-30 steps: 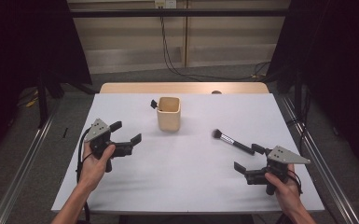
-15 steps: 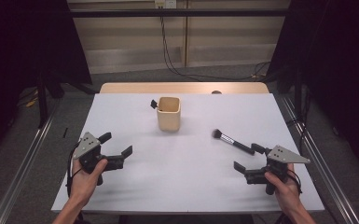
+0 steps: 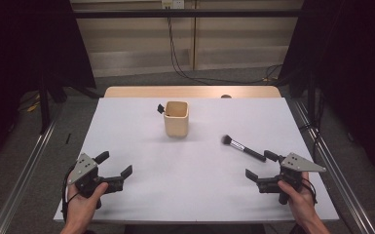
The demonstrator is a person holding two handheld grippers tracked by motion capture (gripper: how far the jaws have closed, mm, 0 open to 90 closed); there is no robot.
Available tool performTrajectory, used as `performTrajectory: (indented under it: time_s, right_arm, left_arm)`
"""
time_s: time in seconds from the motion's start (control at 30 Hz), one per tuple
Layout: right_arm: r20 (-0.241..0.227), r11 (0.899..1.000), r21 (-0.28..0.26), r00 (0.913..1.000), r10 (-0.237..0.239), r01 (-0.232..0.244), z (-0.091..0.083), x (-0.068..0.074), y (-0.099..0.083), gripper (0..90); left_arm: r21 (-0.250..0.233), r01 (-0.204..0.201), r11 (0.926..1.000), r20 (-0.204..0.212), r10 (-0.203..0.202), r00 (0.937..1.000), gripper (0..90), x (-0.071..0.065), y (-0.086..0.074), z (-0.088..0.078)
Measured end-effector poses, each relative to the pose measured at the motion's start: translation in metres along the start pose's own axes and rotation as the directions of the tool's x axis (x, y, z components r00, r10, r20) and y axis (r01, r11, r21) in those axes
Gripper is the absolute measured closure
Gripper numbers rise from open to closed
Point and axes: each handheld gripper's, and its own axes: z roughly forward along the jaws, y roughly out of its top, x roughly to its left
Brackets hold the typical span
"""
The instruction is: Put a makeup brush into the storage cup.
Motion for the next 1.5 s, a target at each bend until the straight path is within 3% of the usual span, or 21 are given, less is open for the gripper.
performTrajectory:
  time_s: [0.1,0.23,0.37,0.43,0.53,0.63,0.73,0.93,1.1,1.23,1.5]
  right_arm:
    - [0.005,1.0,-0.001,1.0,0.0,0.0,-0.001,-0.001,0.0,0.4]
    - [0.008,1.0,-0.008,1.0,0.004,-0.003,-0.001,-0.001,0.0,0.4]
    - [0.007,1.0,-0.006,1.0,-0.002,0.002,-0.001,-0.001,0.001,0.4]
    - [0.011,1.0,-0.007,0.9999,-0.001,0.001,-0.001,-0.002,0.001,0.4]
    - [0.01,1.0,-0.013,0.9999,-0.001,0.002,-0.001,-0.003,0.002,0.3]
    - [0.007,1.0,-0.016,1.0,-0.004,0.004,0.001,-0.003,0.004,0.4]
    - [0.008,1.0,-0.022,1.0,0.001,0.0,0.002,-0.004,0.006,0.3]
    - [0.009,0.999,-0.048,0.9999,0.011,-0.01,0.006,-0.007,0.015,0.9]
    - [0.01,0.999,-0.033,0.9999,0.007,-0.006,0.011,-0.011,0.021,0.9]
    - [0.014,0.999,-0.013,0.9993,0.035,-0.035,0.02,-0.019,0.028,1.0]
    - [0.019,1.0,0.025,0.9998,0.012,-0.012,0.03,-0.027,0.04,1.2]
  left_arm:
    - [-0.015,-0.009,0.9999,-0.031,0.008,0.9995,2.3,0.001,-0.001,-0.006]
    - [-0.002,-0.008,1.0,-0.039,0.008,0.9992,2.3,0.001,-0.005,-0.009]
    - [0.005,-0.029,0.9996,-0.03,0.029,0.9991,2.6,0.001,-0.007,-0.012]
    - [-0.003,-0.003,1.0,-0.028,0.003,0.9996,2.8,-0.001,-0.01,-0.012]
    - [-0.008,-0.021,0.9998,-0.027,0.02,0.9994,2.9,-0.002,-0.009,-0.015]
    - [-0.012,-0.008,0.9999,-0.027,0.007,0.9996,2.8,-0.002,-0.008,-0.016]
    - [0.012,-0.027,0.9996,-0.01,0.027,0.9996,2.9,-0.004,-0.009,-0.014]
    - [0.018,-0.029,0.9994,0.005,0.029,0.9996,4.4,-0.005,-0.01,-0.011]
    - [0.019,-0.039,0.9991,0.005,0.039,0.9992,4.4,-0.006,-0.01,-0.015]
    - [0.028,-0.044,0.9986,0.014,0.044,0.9989,5.6,-0.006,-0.01,-0.013]
    - [0.02,-0.047,0.9987,0.017,0.046,0.9988,4.5,-0.009,-0.01,-0.014]
